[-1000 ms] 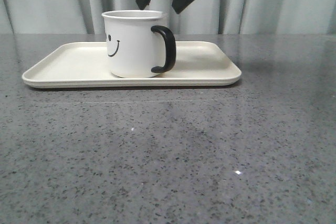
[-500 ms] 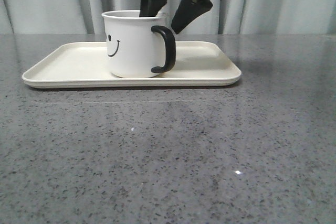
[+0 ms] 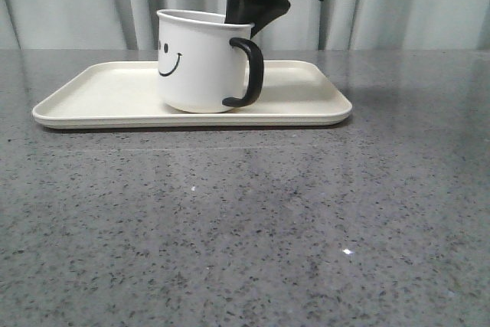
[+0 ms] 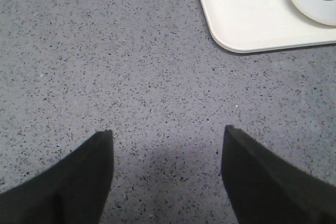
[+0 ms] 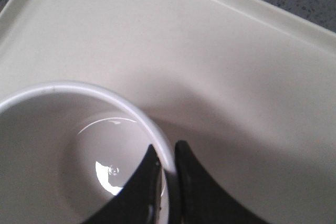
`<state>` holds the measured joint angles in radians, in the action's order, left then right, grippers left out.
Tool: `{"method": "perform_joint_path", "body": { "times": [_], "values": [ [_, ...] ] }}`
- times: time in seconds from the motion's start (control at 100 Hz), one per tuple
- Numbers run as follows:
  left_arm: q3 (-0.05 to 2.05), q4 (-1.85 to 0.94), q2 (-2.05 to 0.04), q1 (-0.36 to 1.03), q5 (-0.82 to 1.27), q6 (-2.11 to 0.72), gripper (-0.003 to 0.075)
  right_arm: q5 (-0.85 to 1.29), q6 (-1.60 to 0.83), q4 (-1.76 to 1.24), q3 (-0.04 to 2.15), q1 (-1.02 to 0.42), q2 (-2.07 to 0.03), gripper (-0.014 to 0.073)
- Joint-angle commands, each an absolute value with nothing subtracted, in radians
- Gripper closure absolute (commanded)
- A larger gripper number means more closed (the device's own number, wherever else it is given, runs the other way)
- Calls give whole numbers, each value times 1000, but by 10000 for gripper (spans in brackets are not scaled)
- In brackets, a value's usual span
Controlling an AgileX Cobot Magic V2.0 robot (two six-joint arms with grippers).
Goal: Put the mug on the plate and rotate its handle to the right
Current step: 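Grip the rim with the right gripper and rotate the mug, turning the handle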
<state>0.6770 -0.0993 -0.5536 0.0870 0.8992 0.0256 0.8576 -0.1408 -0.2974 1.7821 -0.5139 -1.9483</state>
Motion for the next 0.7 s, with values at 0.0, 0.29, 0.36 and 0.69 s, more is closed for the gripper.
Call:
{"method": "perform_joint_path", "body": {
  "times": [0.0, 0.29, 0.36, 0.69],
  "values": [
    [703, -112, -557, 84, 832, 27, 279, 861, -177, -306, 1838, -515, -1887, 653],
    [703, -112, -557, 84, 832, 27, 279, 1024, -433, -306, 2002, -515, -1893, 653],
    [703, -112, -557, 84, 832, 27, 279, 1047, -491, -306, 2036, -515, -1894, 653],
    [703, -112, -557, 84, 832, 27, 279, 1239, -710, -363, 2157, -515, -1946, 655]
  ]
}}
